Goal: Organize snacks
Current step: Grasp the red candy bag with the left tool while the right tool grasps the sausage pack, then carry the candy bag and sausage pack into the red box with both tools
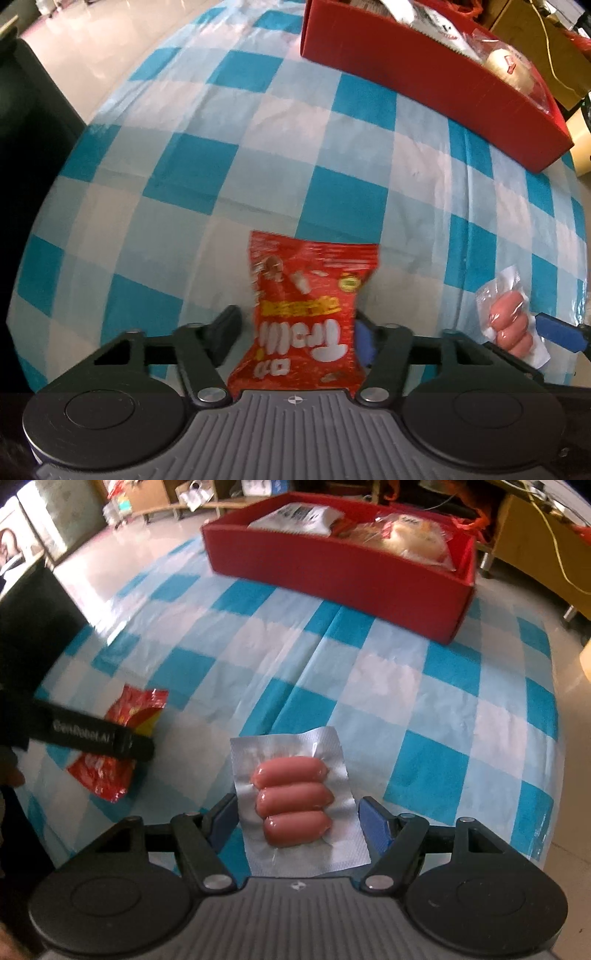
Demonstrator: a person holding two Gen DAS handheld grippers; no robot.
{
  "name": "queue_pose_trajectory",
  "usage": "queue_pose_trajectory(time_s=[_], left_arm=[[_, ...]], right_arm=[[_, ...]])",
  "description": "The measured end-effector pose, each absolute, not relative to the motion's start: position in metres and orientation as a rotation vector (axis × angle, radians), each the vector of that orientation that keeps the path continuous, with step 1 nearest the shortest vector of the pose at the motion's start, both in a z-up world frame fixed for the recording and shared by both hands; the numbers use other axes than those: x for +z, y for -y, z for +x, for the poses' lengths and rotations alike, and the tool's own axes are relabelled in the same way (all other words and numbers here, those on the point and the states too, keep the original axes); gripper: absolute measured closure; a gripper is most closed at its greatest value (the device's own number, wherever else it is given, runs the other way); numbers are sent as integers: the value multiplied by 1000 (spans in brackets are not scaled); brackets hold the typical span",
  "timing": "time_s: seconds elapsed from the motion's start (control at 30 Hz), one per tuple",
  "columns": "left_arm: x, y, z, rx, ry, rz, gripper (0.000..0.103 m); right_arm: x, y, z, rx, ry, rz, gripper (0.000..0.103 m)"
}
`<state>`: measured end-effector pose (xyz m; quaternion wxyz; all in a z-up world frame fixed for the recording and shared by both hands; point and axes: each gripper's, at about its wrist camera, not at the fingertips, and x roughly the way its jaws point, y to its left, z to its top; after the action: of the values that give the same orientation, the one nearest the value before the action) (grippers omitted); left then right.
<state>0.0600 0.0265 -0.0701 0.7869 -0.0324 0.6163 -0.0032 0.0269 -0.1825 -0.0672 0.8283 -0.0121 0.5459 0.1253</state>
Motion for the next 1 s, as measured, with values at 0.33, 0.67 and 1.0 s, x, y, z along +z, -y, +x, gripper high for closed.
queue_pose_trajectory(time_s=[0.33,0.67,1.0], left_arm=[[-57,-27,65,-50,-1305,-153,47],[-44,-10,66,-81,-1265,-135,47],[-29,5,68,-103,-1203,-102,46]], right_arm=[[-48,195,35,251,-1096,64,35],[-32,209,42,218,-1042,125,35],[-20,220,51,197,-1002,177,35]])
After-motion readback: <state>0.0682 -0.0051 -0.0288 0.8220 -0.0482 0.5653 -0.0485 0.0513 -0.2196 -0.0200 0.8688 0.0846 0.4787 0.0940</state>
